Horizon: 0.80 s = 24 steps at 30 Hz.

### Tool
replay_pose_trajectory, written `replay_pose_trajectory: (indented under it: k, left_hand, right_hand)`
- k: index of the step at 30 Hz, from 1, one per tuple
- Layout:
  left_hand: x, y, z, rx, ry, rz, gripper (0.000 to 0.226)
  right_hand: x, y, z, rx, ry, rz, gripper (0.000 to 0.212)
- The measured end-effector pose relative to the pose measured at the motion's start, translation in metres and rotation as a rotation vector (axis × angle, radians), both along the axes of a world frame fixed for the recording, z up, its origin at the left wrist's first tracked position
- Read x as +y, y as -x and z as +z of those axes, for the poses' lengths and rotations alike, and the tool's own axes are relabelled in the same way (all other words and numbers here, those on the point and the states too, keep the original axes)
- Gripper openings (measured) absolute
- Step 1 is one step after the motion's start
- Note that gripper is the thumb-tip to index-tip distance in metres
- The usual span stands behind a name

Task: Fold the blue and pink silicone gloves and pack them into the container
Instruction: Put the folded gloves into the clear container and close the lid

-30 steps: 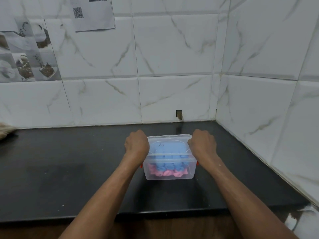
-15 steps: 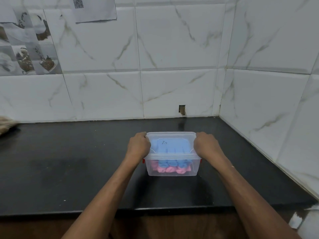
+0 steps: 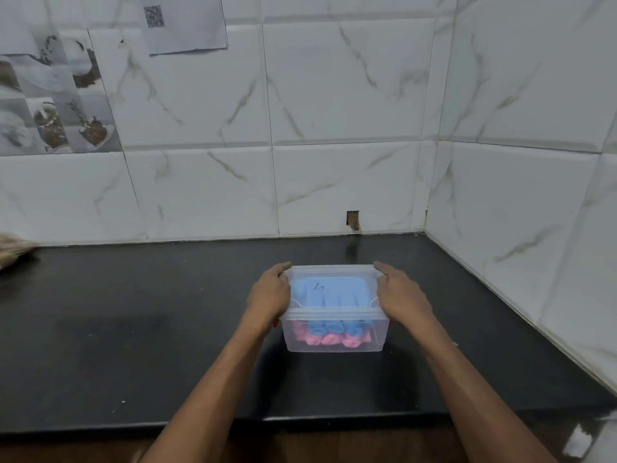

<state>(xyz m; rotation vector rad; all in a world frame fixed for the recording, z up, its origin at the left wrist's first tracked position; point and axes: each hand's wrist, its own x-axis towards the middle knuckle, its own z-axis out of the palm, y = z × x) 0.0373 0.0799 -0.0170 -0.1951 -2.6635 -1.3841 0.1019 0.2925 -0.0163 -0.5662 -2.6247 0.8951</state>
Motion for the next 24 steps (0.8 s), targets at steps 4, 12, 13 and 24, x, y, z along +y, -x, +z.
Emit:
replay_pose_trajectory:
  k: [4,12,13,24]
  left_hand:
    - [0.009,0.001,0.012,0.174,0.671,-0.014,0.063]
    - [0.032,-0.002,0.019,0.109,0.798,-0.365,0.112]
    - [0.039,-0.002,0.019,0.092,0.821,-0.348,0.113]
    - [0.05,-0.003,0.02,0.061,0.857,-0.569,0.112]
  right_hand:
    - [-0.001,-0.007,-0.003,-0.03,0.454,-0.12,0.052]
    - [-0.005,-0.012,-0.002,-0.039,0.74,-0.078,0.041]
    - [-0.005,-0.013,-0.002,-0.032,0.764,-0.08,0.04]
    - [0.006,-0.021,-0.015,-0.051,1.004,-0.001,0.053]
